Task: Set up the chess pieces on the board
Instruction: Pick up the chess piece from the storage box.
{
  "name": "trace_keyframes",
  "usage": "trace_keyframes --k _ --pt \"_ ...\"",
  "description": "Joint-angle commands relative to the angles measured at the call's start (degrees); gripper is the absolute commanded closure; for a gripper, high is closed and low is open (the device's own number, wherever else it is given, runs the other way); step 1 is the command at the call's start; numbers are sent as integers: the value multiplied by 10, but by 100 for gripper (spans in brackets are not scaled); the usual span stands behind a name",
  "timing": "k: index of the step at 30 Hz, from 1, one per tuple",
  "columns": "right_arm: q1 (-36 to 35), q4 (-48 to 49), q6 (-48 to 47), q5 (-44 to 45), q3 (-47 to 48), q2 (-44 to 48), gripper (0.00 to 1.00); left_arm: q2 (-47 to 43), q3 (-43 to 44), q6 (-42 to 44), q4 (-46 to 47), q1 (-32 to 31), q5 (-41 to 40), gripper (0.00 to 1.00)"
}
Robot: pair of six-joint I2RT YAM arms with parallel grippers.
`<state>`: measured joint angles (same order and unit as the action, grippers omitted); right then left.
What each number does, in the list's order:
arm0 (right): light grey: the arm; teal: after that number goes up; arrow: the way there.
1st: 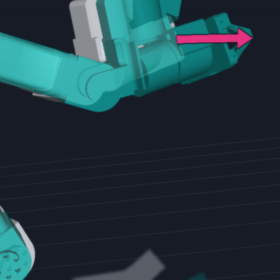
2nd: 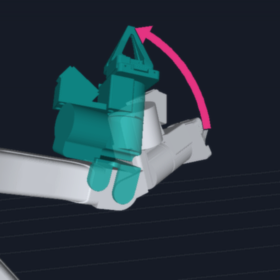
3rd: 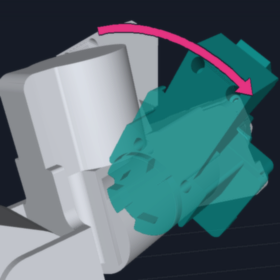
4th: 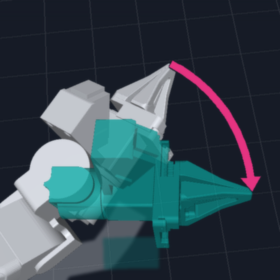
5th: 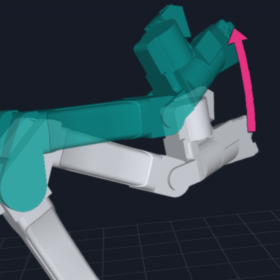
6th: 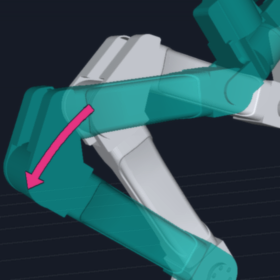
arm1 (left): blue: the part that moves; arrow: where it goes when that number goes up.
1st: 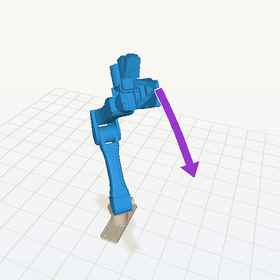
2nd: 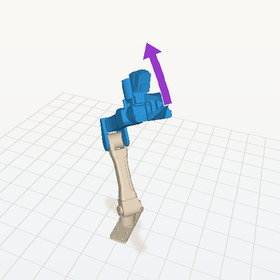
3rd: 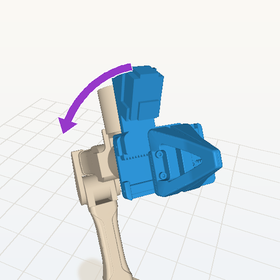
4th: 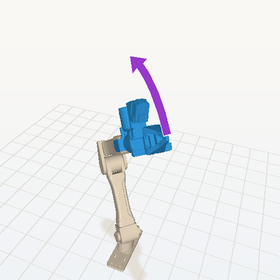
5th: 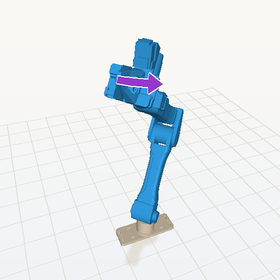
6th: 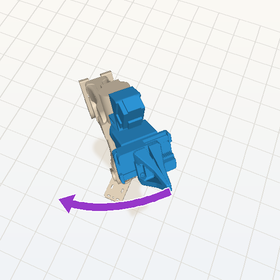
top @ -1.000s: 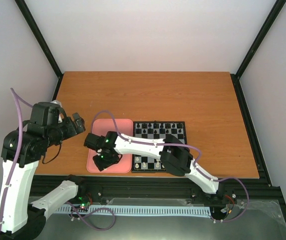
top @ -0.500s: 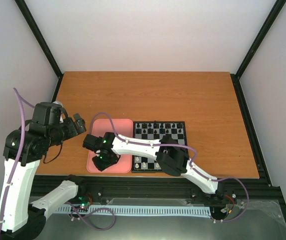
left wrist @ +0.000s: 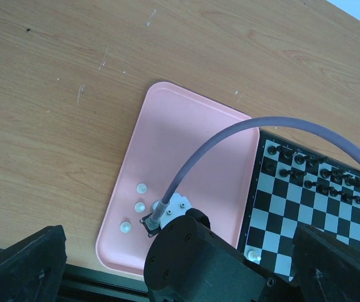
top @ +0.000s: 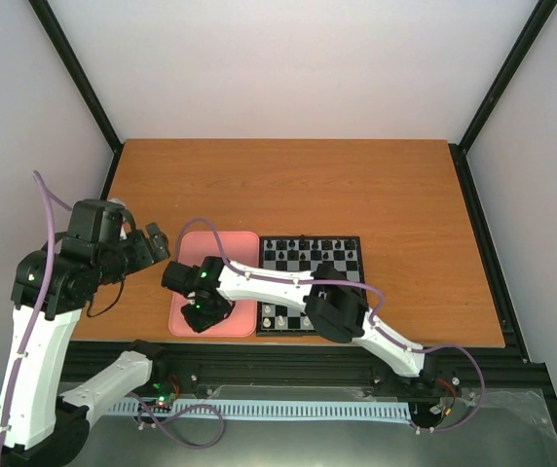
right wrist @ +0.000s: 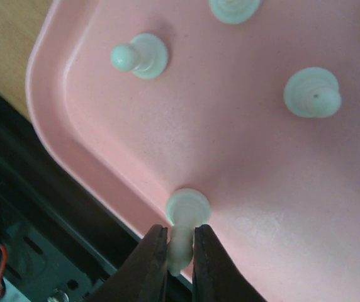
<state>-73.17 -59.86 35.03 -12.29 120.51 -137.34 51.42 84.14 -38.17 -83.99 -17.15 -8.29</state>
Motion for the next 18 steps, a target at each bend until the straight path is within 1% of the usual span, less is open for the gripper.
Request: trace_keyframes --k 1,2,3,9,15,18 --pt "-4 -10 -2 11 14 -10 93 -4 1 -4 11 0 6 0" --pt "-5 -10 -2 12 13 -9 97 -4 0 -4 11 0 7 0" --pt "-5 -11 -1 13 13 -8 97 -4 0 -4 11 0 7 0" --pt "-5 -16 -3 39 9 23 97 -11 -6 -8 14 0 9 0" --pt "-5 -62 9 90 0 104 97 -14 -6 -9 19 0 10 0" --pt "0 -73 26 119 -56 166 97 -17 -11 -9 25 0 10 0"
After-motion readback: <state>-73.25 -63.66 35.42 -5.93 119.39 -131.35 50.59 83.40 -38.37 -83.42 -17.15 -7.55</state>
